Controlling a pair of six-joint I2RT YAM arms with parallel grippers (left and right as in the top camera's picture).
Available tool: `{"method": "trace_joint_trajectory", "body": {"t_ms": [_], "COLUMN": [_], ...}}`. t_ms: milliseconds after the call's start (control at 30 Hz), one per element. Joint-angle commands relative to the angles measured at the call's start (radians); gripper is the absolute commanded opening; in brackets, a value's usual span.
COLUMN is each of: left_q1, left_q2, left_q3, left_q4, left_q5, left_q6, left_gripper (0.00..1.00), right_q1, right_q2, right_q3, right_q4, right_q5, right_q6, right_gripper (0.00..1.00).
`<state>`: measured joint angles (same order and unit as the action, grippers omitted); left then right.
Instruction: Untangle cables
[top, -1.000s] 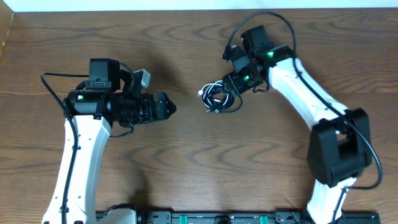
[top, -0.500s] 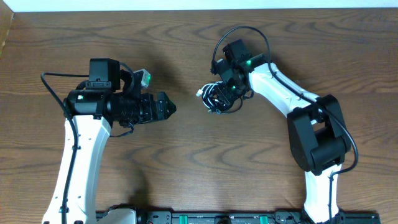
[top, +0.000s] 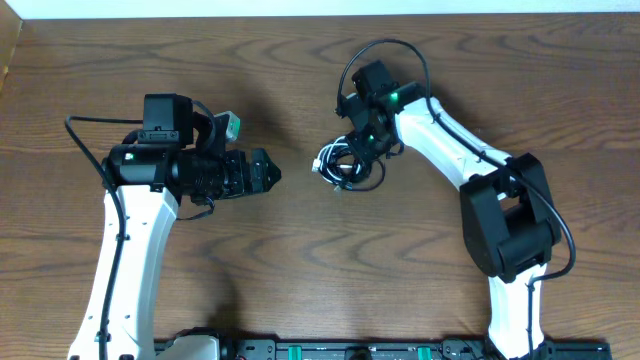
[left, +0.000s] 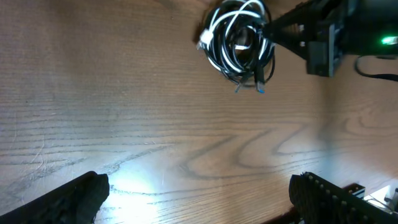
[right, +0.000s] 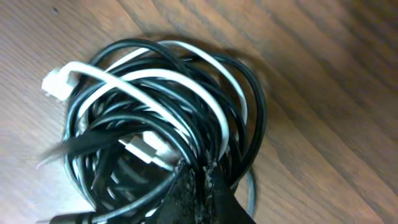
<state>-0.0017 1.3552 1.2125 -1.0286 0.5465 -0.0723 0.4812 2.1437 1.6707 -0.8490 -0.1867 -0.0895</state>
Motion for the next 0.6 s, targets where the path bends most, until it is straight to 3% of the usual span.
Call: {"method": "trace_joint_trajectory", "body": {"t_ms": [0, 200, 333, 567], "left_q1": [0.002, 0.002, 0.002, 0.002], "left_q2": [0.005, 0.005, 0.005, 0.005], "left_q3": [0.019, 0.019, 0.019, 0.019], "left_q4": [-0.003, -0.003, -0.003, -0.003], "left_q5": [-0.009, -0.008, -0.009, -0.009], "left_q6": [-0.002, -0.017, -0.039, -0.039], "left_gripper": [0.98, 0.98, 0.98, 0.98], "right_q1": [0.008, 0.011, 0.011, 0.002], "right_q2": [-0.085, -0.193, -0.248, -0.343], "right_q3": [0.078, 0.130, 0.130, 0.130], "right_q4": [-0.030, -0.068, -0.068, -0.027], "right_q5": [-0.007, 0.018, 0.103, -0.210], "right_q6": [0.070, 0.134, 0.280, 0.294], "right_gripper": [0.01, 0.01, 0.01, 0.01]}}
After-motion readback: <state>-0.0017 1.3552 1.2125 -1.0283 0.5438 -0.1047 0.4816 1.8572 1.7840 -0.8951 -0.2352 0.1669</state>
